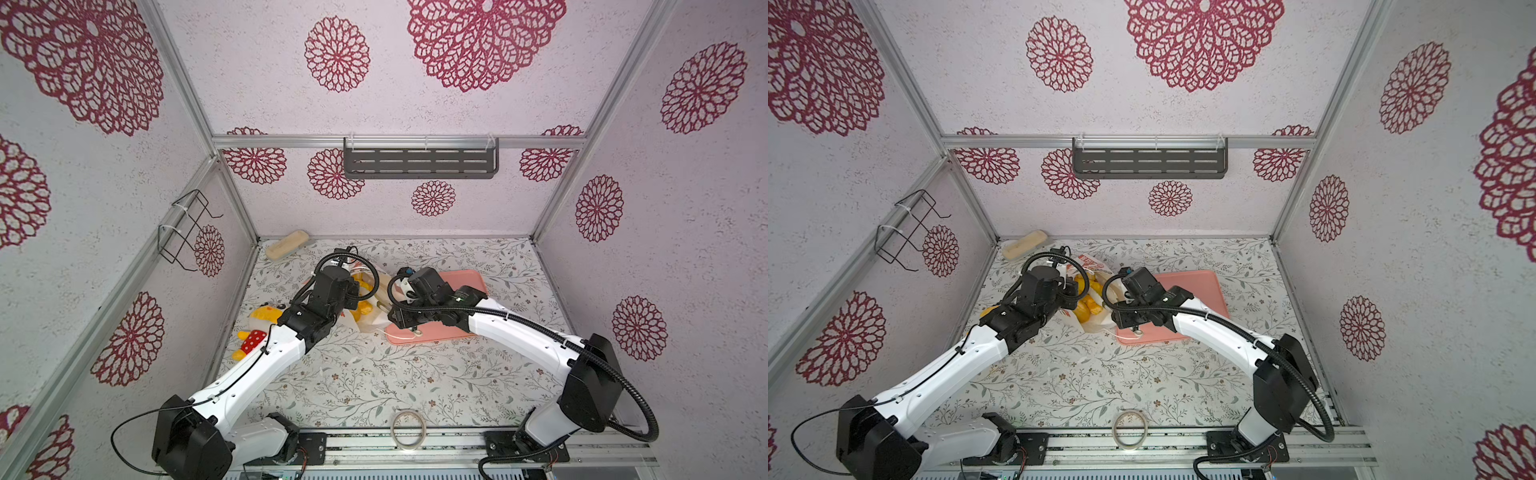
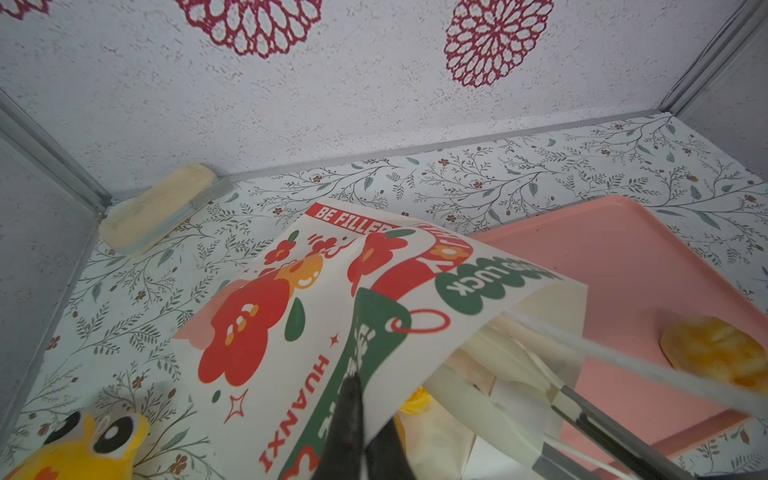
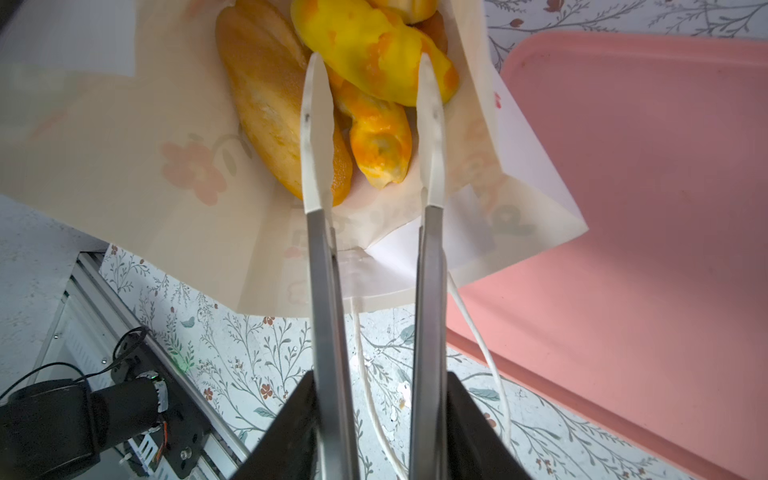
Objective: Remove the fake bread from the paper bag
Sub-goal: 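Push the tongs into the bag with the right gripper toward the yellow bread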
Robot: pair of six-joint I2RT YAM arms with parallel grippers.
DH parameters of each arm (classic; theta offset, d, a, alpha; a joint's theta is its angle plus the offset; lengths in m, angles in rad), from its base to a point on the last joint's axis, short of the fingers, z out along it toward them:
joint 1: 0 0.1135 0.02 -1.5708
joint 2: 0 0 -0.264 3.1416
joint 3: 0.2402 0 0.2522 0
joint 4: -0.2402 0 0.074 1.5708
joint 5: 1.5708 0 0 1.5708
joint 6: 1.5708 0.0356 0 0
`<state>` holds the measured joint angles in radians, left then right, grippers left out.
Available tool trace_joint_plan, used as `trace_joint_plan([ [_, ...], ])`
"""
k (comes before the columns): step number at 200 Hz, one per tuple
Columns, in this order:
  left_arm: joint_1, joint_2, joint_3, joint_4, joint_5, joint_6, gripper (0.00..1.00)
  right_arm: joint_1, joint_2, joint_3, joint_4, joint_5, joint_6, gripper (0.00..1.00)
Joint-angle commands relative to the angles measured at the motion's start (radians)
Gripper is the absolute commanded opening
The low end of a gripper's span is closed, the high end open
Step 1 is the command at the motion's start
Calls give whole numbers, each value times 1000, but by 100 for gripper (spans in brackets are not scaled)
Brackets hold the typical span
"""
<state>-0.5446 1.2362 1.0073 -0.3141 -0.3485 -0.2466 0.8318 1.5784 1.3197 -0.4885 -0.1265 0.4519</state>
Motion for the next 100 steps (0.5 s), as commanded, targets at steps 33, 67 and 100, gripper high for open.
trace_joint_plan([
  [33, 8, 11, 27, -16, 44, 43, 0, 17, -46, 3, 1, 14, -39, 46],
  [67, 9, -18, -6, 1, 101, 81, 0, 34, -138, -88, 61, -76, 61, 46],
  [100, 10, -89, -120, 74, 210, 122, 0, 81, -234, -208, 166, -87, 225, 45],
])
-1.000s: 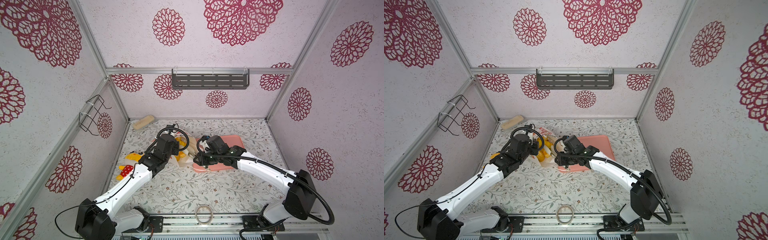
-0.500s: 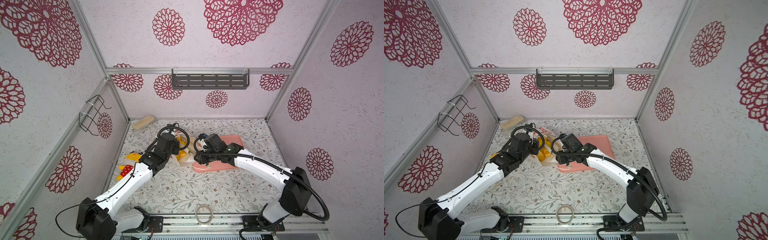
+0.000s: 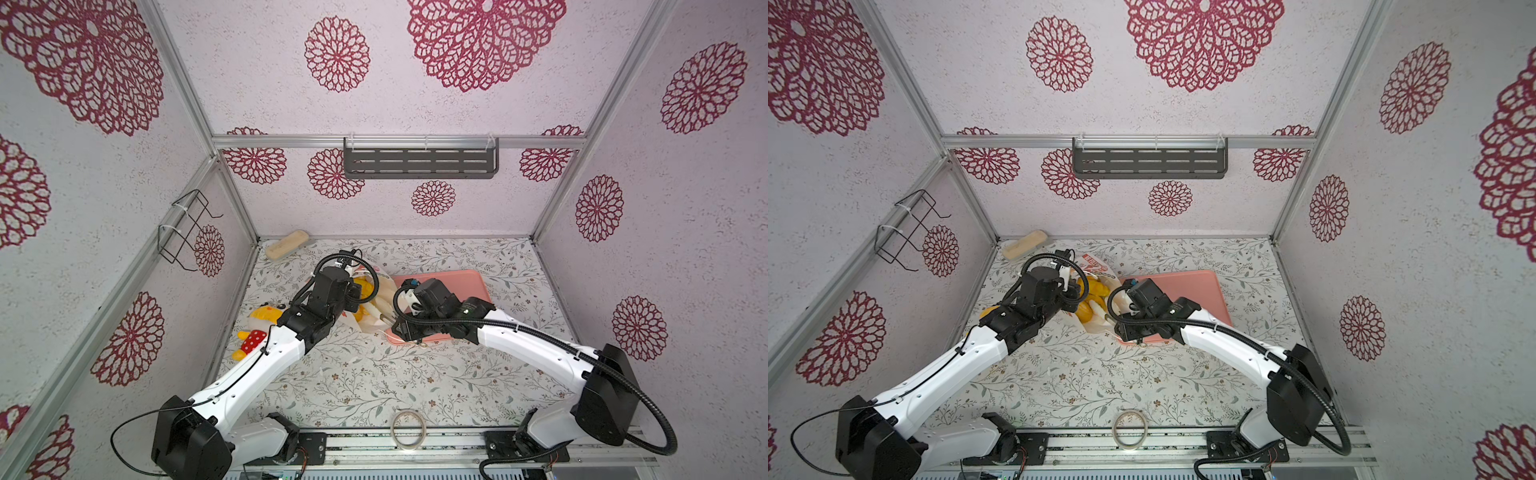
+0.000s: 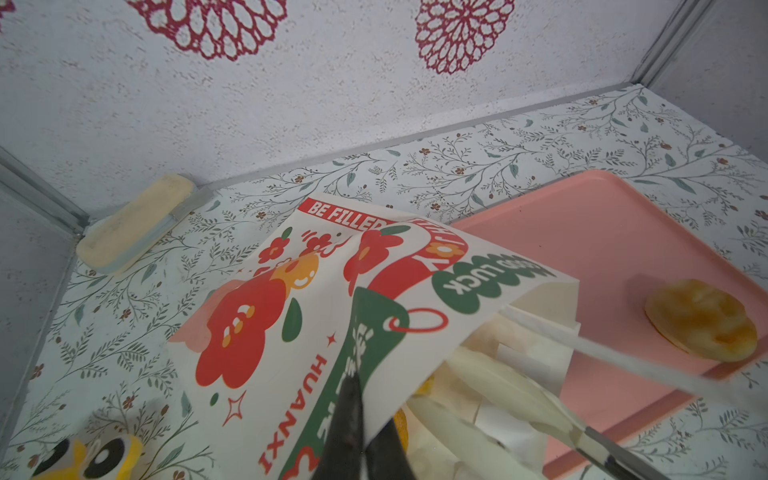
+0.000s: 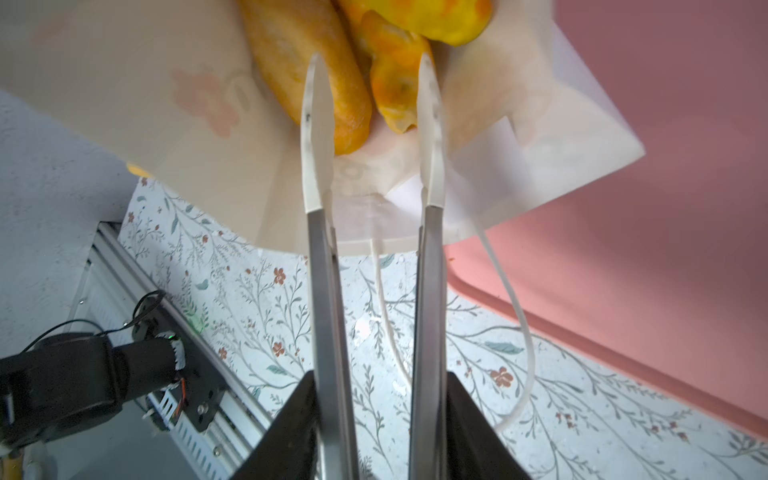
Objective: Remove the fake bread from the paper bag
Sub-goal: 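Push the tongs into the bag with the right gripper toward the yellow bread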
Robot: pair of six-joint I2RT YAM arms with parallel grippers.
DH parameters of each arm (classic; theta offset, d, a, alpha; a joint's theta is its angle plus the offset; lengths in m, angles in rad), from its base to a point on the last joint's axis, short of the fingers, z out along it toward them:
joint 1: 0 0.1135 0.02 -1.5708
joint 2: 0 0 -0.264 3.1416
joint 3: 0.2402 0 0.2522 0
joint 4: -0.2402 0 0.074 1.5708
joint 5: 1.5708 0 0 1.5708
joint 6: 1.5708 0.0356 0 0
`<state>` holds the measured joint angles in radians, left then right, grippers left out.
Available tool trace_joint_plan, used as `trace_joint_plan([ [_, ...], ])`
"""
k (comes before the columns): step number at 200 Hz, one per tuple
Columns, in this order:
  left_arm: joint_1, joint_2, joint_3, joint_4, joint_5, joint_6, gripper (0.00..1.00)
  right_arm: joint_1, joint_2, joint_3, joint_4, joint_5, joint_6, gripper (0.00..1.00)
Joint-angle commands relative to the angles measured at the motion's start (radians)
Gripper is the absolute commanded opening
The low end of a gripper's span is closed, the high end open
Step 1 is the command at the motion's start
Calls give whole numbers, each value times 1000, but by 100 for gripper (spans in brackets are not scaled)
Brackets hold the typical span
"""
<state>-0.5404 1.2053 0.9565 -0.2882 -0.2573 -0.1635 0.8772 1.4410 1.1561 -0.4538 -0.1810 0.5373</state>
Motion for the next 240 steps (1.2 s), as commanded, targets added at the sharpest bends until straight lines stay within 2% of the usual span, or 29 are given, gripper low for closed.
trace_joint_plan([
  [1, 7, -60, -73, 50, 121, 39, 0, 37, -100, -49, 138, -32, 144, 45],
  [32, 6, -134, -156, 101, 159, 27, 0, 67, -143, -171, 267, 39, 212, 43],
  [81, 7, -148, -127, 18, 133, 12, 0, 93, -89, -181, 294, 56, 212, 43],
  [175, 6, -148, -122, 0, 127, -13, 0, 123, -24, -60, 6, 210, 118, 43],
  [240, 6, -148, -117, -6, 121, -18, 0, 126, 65, -16, 19, 176, 61, 45],
])
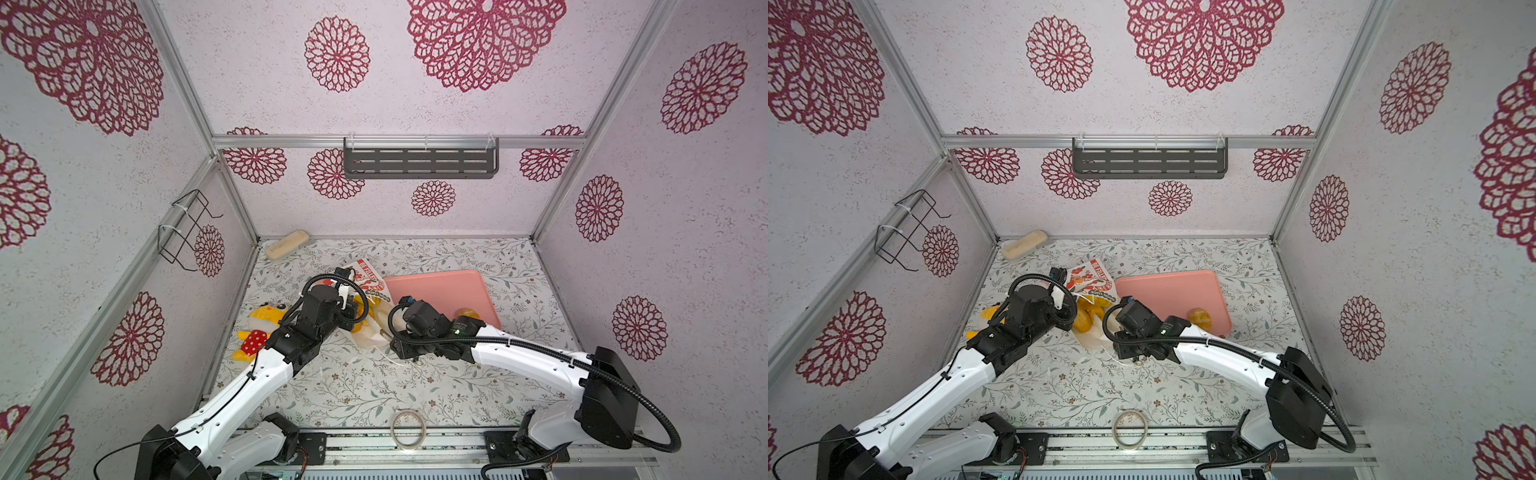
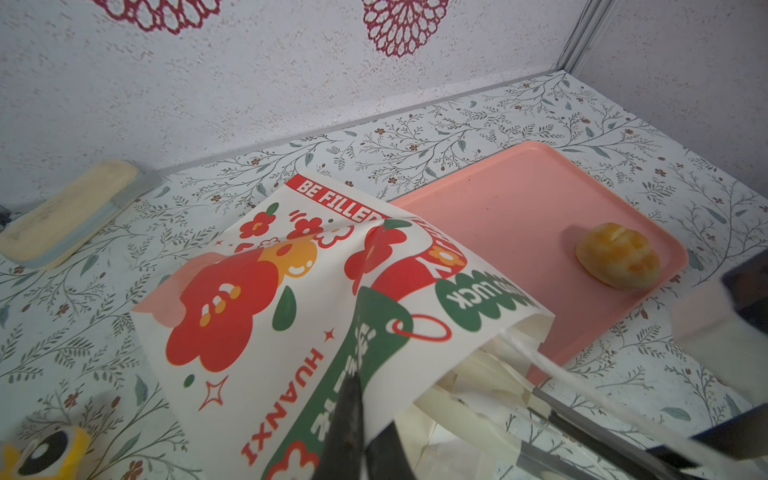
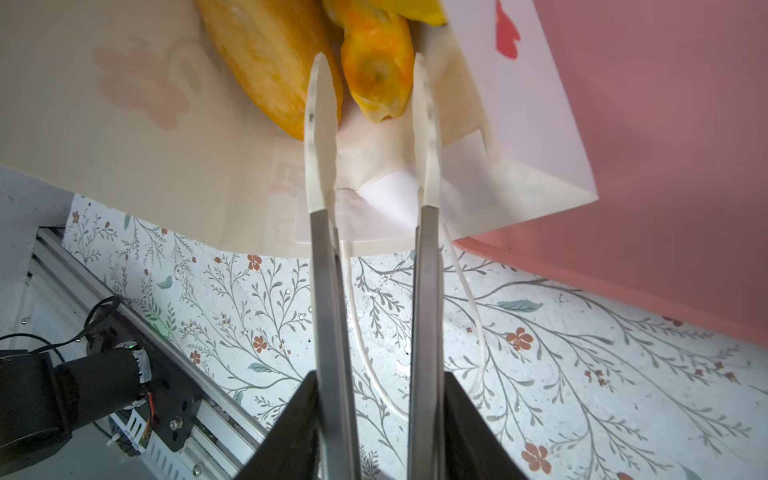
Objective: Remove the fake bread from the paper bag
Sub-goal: 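Push the tongs into the bag with the right gripper toward the yellow bread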
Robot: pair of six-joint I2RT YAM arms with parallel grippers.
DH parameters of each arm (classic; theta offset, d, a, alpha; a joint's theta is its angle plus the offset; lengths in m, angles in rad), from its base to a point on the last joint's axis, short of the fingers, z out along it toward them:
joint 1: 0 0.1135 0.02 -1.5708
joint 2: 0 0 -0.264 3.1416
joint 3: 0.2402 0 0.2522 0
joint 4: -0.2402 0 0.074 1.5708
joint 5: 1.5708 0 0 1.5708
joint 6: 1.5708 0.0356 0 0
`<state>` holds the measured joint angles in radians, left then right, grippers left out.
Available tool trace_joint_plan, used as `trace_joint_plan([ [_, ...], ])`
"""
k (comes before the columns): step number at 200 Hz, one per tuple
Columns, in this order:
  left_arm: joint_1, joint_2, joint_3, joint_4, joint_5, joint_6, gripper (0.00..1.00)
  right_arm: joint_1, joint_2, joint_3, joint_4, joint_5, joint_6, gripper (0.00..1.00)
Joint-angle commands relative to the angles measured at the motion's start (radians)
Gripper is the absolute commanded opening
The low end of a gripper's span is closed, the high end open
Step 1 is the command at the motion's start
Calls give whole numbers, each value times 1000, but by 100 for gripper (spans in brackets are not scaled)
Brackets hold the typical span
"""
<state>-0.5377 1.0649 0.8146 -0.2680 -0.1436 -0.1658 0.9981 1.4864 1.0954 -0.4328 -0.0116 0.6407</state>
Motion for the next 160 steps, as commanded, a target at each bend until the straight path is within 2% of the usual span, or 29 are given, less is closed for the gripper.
trace_joint_plan([
  [1, 3, -8, 24, -27, 8, -15, 0, 6, 21, 45, -2, 6, -42, 45],
  [76, 4, -11, 29, -29, 11, -18, 0, 8, 122, 120, 5, -7, -85, 46],
  [104, 4, -13, 29, -34, 13, -17, 0, 9, 123, 126, 15, -27, -95, 46],
  [160, 2, -19, 29, -33, 13, -21, 0, 7, 111, 129, -61, 20, -124, 47],
])
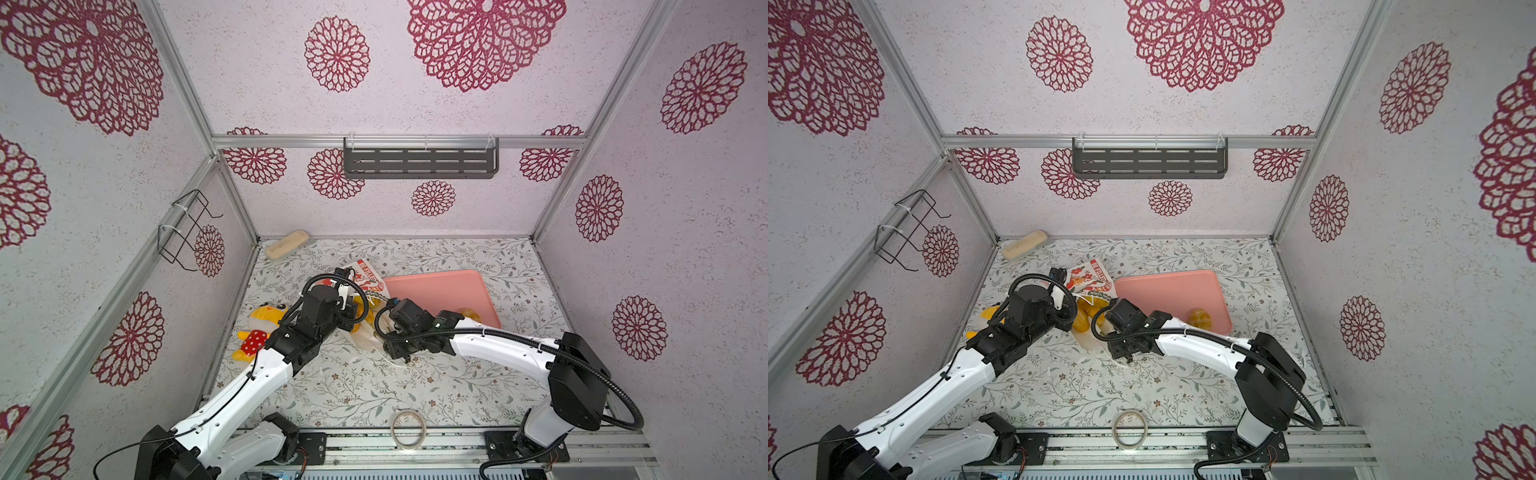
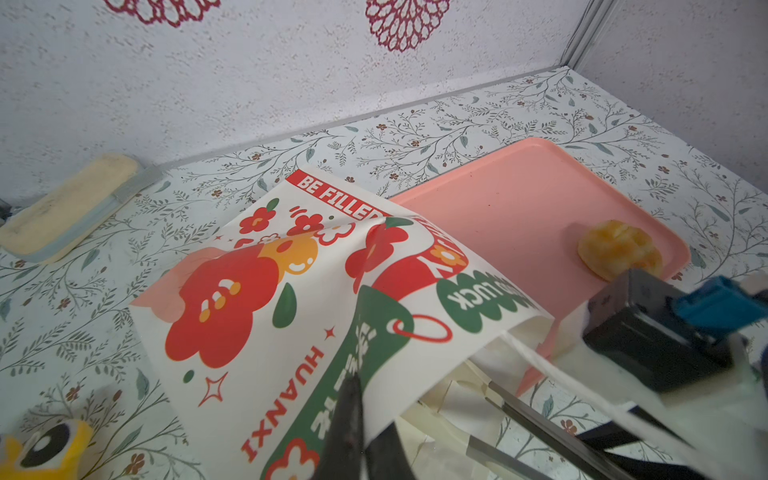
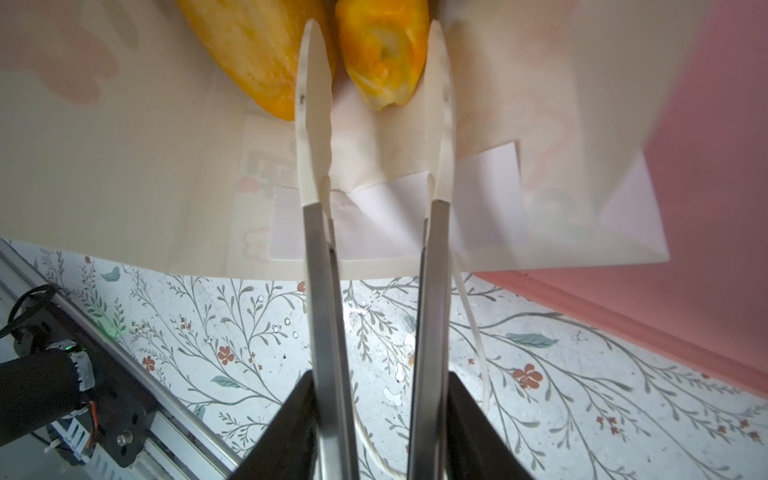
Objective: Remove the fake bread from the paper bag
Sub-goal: 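Push the tongs into the bag with the right gripper toward the yellow bread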
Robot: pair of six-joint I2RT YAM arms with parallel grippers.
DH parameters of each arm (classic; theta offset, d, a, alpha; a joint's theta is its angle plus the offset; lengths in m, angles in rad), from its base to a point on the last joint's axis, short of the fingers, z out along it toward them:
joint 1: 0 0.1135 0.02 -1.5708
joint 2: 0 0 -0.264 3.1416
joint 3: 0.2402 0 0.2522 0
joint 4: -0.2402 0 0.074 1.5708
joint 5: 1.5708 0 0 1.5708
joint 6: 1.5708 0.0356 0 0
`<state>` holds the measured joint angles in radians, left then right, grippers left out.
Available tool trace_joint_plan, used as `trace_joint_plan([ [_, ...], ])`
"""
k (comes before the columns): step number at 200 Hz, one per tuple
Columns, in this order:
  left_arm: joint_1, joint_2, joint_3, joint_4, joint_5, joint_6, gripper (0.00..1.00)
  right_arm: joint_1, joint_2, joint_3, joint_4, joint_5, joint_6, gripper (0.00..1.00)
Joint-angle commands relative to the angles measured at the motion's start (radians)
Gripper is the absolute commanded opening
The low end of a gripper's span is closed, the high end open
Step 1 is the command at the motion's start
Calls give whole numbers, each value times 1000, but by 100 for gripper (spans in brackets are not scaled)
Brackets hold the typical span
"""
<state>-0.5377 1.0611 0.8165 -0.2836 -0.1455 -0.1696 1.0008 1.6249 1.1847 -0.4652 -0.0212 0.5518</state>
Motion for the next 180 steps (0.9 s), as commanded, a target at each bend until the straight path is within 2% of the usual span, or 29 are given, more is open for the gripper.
trace_joint_plan([
  [1, 3, -14, 27, -17, 15, -17, 0, 5, -25, 40, -30, 31, -35, 46],
  [41, 2, -12, 32, -18, 20, -24, 0, 4, 14, 87, -63, 37, -38, 39],
  [78, 3, -12, 35, -26, 16, -26, 0, 4, 21, 132, -102, 41, -36, 24],
  [91, 4, -11, 35, -25, 9, -27, 0, 4, 17, 145, -124, 45, -36, 22],
  [111, 3, -4, 36, -24, -3, -34, 0, 4, 2, 156, -143, 50, -33, 14],
  [133, 4, 3, 36, -19, -3, -43, 0, 4, -32, 159, -148, 57, -25, 0],
  [180, 2, 13, 38, -16, -11, -49, 0, 3, -91, 161, -167, 56, -8, 0],
])
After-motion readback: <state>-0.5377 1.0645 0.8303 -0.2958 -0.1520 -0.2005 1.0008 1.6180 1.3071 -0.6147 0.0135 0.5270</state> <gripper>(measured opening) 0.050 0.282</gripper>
